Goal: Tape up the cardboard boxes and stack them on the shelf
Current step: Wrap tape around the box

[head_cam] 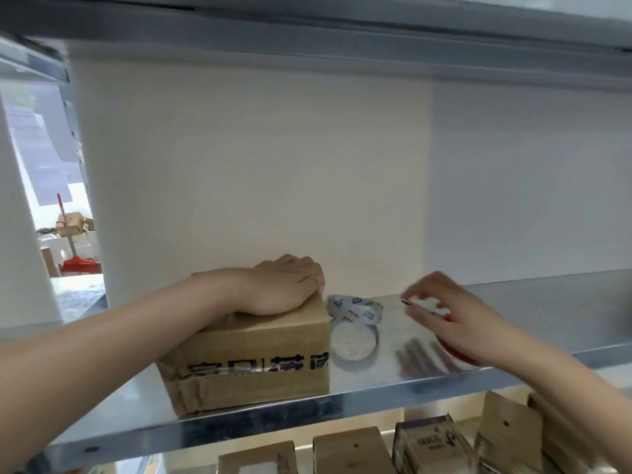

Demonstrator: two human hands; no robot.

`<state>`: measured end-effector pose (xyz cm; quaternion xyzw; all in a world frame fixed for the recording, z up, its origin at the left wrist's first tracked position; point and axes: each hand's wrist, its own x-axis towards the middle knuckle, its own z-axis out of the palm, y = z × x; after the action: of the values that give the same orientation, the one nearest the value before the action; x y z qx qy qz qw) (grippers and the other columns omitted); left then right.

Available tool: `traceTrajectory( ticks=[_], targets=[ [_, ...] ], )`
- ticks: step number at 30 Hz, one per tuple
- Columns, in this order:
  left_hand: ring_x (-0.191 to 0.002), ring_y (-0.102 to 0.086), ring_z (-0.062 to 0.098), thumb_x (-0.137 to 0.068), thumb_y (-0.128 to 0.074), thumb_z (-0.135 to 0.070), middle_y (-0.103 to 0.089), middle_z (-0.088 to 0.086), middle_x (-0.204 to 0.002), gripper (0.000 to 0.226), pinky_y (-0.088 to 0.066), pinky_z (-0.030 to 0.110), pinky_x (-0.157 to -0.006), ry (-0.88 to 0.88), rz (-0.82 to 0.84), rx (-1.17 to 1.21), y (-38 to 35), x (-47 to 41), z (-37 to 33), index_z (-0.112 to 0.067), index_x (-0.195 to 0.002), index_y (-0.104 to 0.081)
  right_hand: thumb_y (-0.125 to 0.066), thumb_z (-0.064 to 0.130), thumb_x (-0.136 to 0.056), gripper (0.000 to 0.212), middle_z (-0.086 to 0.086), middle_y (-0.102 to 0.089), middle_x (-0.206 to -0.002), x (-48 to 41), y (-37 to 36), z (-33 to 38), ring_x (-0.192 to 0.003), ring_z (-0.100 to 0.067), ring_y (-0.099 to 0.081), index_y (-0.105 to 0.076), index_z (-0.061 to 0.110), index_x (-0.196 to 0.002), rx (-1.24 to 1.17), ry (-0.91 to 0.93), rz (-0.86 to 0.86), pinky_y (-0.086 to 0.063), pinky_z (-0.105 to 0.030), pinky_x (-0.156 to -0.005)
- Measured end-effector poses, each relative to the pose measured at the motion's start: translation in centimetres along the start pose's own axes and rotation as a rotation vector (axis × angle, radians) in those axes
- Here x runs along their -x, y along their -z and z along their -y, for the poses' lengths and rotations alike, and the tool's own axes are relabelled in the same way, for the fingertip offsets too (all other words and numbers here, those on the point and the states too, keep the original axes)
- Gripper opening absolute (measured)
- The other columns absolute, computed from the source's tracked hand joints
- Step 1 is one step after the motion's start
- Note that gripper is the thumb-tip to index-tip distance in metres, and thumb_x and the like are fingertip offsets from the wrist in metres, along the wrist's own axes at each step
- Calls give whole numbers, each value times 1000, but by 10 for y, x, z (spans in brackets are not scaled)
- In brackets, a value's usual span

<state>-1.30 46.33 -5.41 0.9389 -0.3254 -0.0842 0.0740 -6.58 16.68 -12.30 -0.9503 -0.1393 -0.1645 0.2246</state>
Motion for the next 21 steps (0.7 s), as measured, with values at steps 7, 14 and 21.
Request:
traceTrajectory(
  ticks=[7,14,21],
  targets=[
    [-127,-32,8,-108,-14,-35,-45,-15,-130,34,-24,39,-115,-4,-25,4,-1,3,-1,-37,-116,-47,-62,48,-93,31,4,-65,-92,0,24,-18,-81,-9,-62,-55,20,-101,379,-499,292,-52,-23,-74],
    [-128,-32,6,-108,-14,-35,-46,-14,-131,38,-23,37,-115,-21,-33,18,0,7,-3,-34,-122,-49,-65,41,-92,39,-1,-65,-58,4,27,0,-50,-16,-59,-68,4,-80,-196,-561,289,-54,-31,-58],
    [-130,-32,8,-108,-14,-35,-45,-13,-133,38,-22,40,-116,-20,-42,19,0,6,-4,-33,-124,-48,-53,83,-79,73,-7,-32,-69,27,0,70,-51,-16,-35,-41,11,-80,-1251,-549,847,-37,-24,-48]
  ],
)
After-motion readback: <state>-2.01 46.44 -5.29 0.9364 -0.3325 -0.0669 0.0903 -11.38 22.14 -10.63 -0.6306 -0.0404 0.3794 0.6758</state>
